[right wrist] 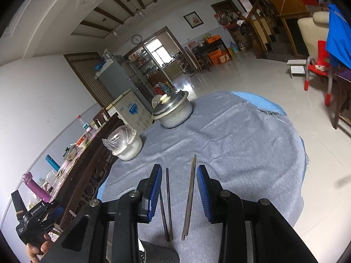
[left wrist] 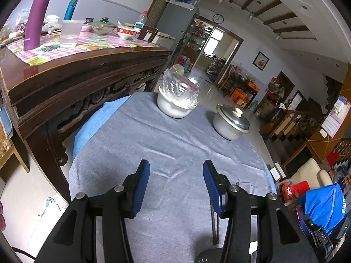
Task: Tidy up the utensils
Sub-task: 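Move both open tools back toward the remaining chopsticks on the grey cloth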
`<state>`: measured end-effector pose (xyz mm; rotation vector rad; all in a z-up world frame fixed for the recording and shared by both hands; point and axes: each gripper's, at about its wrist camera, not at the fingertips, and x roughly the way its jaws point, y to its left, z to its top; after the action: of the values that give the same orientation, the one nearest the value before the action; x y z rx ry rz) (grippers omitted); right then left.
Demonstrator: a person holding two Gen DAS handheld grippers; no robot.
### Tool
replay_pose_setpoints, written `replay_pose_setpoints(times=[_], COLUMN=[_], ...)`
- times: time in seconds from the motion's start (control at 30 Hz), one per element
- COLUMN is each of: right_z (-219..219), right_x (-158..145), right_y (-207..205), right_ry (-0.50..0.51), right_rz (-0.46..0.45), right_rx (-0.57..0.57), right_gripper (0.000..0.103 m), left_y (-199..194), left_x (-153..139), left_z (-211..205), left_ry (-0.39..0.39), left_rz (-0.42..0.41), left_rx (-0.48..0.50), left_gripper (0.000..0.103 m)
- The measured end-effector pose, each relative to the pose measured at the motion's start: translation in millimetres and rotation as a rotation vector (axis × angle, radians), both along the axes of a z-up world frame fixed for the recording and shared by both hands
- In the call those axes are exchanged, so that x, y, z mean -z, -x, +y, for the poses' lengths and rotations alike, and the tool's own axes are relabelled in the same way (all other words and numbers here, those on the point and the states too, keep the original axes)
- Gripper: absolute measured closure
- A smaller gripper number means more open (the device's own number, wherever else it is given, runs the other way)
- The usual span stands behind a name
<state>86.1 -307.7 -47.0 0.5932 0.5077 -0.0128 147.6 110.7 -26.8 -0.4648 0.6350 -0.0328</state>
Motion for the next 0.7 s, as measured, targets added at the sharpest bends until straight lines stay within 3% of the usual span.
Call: replay_pose_setpoints(times=[0.7], right_z=[-1], right_x=[23], right_y=[-18], right_ry=[-0.015], right_rz=[0.078], right_rx=[-0.016], right_gripper=[0.067], left_y=[-19], left_x=[42], left_z=[12], left_ry=[0.016], left_rz=[0.114], left_rx=[-0.037], left_gripper=[0.052])
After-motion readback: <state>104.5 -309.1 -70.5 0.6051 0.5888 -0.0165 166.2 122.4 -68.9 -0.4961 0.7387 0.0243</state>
